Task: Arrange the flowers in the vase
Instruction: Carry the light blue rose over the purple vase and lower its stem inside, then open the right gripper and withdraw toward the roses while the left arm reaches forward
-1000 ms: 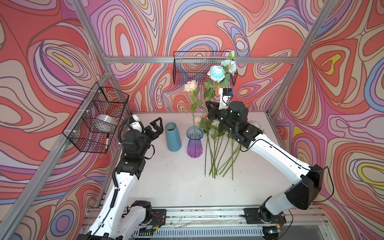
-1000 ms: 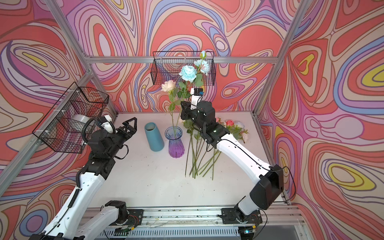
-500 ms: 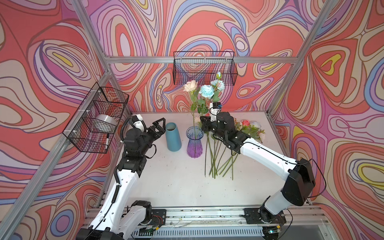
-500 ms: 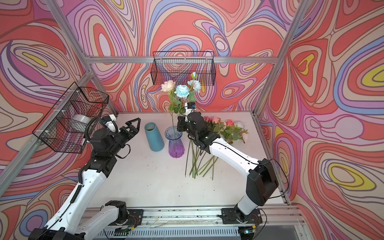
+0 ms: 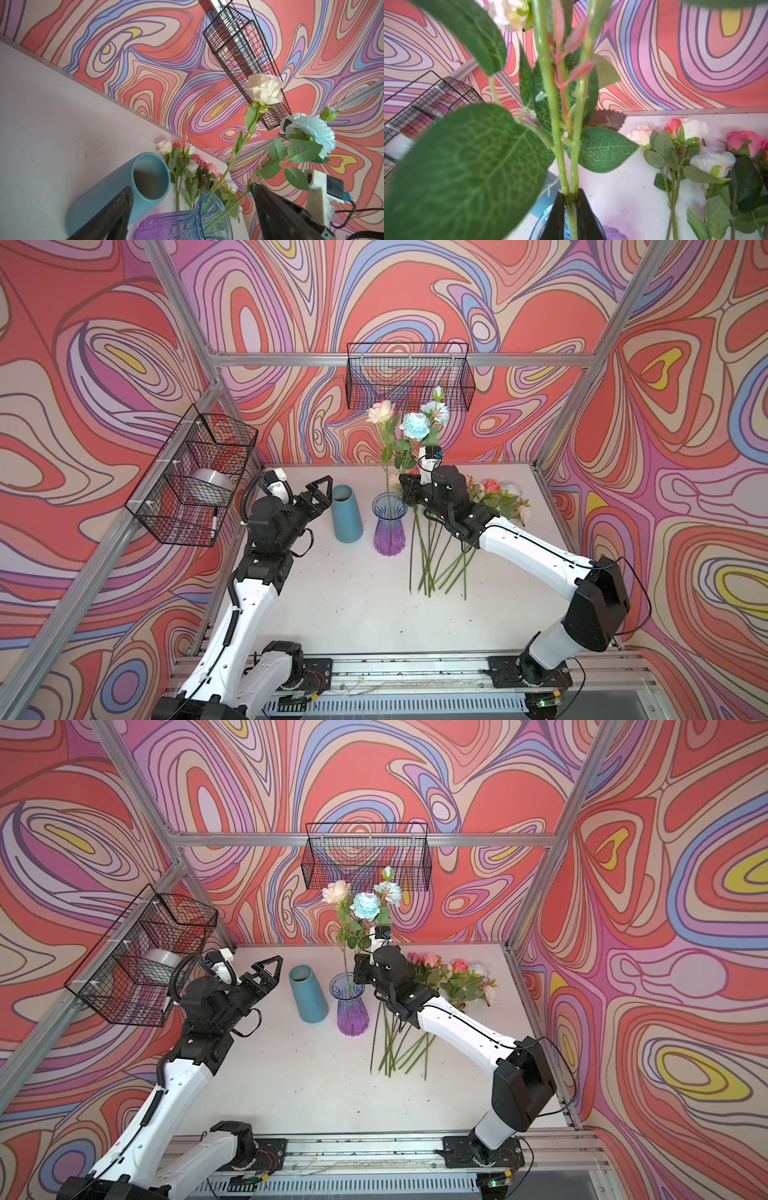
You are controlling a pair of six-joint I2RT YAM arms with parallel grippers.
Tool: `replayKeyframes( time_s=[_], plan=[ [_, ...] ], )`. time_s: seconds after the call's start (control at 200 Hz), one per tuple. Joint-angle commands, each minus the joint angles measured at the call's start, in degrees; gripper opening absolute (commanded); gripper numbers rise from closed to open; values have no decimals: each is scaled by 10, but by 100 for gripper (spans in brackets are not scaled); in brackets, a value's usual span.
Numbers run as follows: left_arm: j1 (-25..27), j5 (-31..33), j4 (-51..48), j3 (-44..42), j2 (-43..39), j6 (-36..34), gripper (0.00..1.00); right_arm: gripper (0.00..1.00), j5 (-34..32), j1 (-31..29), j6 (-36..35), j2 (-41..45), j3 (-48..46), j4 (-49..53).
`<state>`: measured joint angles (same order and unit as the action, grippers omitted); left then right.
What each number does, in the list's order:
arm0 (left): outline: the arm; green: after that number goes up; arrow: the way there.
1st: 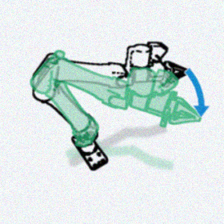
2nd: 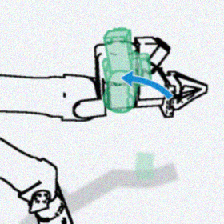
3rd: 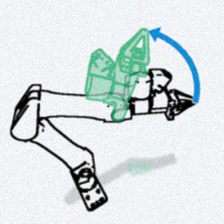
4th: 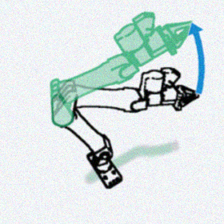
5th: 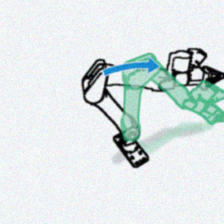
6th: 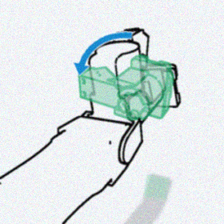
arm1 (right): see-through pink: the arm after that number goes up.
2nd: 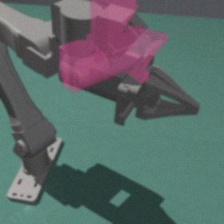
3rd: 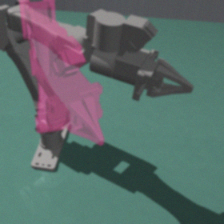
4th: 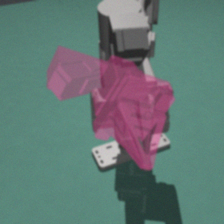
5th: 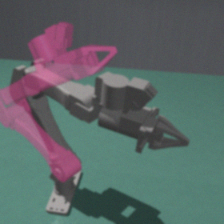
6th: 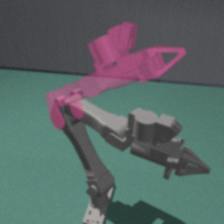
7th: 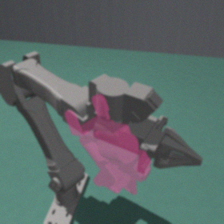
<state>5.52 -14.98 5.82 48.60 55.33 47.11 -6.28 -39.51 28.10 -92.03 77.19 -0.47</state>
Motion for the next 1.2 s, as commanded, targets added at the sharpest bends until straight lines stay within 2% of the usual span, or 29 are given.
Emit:
replayKeyframes(
  time_s=[0.0,0.14,0.446,0.626,0.951,1.192],
  plan=[
    [-4,-10,17,11,6,11,92,15,4,-7,6,-10,-8,5],
    [-4,-15,19,12,8,14,92,20,3,-10,7,-5,-12,9],
    [-4,-23,21,11,10,19,92,22,3,-15,2,8,-17,31],
    [-4,-46,32,13,14,30,91,27,-1,-16,-9,24,-22,64],
    [-3,-82,48,18,25,46,90,36,-7,-17,-22,78,-38,105],
    [8,-90,57,18,21,38,89,37,-36,-16,-24,145,-64,131]
  ],
)
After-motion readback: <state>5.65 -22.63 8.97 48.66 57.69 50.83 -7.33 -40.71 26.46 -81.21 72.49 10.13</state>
